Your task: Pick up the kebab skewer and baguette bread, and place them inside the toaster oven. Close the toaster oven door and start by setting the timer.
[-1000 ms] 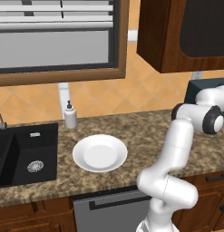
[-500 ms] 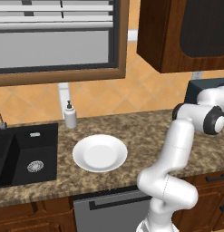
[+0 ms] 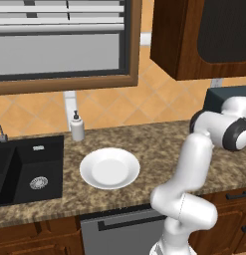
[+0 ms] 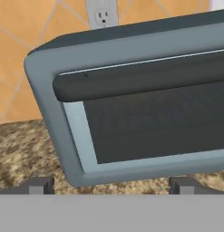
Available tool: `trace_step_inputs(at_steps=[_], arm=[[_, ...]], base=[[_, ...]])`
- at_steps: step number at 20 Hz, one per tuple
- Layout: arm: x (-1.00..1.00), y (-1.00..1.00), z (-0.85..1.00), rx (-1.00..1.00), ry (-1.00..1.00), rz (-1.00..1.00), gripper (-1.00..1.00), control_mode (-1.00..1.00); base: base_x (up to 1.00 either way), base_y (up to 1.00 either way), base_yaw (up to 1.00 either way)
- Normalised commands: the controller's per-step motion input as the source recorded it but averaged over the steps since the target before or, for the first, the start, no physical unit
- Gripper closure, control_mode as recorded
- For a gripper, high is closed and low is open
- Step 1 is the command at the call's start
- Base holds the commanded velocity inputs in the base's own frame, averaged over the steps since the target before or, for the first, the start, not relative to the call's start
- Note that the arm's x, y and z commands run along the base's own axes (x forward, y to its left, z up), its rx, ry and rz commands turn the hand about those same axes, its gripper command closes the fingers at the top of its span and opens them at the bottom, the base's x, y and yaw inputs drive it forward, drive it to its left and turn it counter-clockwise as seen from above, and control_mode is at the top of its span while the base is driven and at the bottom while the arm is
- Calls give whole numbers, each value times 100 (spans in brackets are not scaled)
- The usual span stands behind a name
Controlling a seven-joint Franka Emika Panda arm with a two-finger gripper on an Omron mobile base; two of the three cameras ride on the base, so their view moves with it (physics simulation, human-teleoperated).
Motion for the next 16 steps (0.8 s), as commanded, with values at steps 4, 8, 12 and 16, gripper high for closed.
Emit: trace_step_inputs(at_steps=[4, 8, 12, 16], arm=[[-36, 62, 31, 0, 3, -8, -100, -100], [-14, 81, 52, 0, 6, -1, -100, -100], [-13, 91, 54, 0, 11, 0, -100, -100], [-20, 97, 53, 0, 16, 0, -100, -100]], base=[[0, 0, 0], [0, 0, 0], [0, 0, 0], [0, 0, 0]])
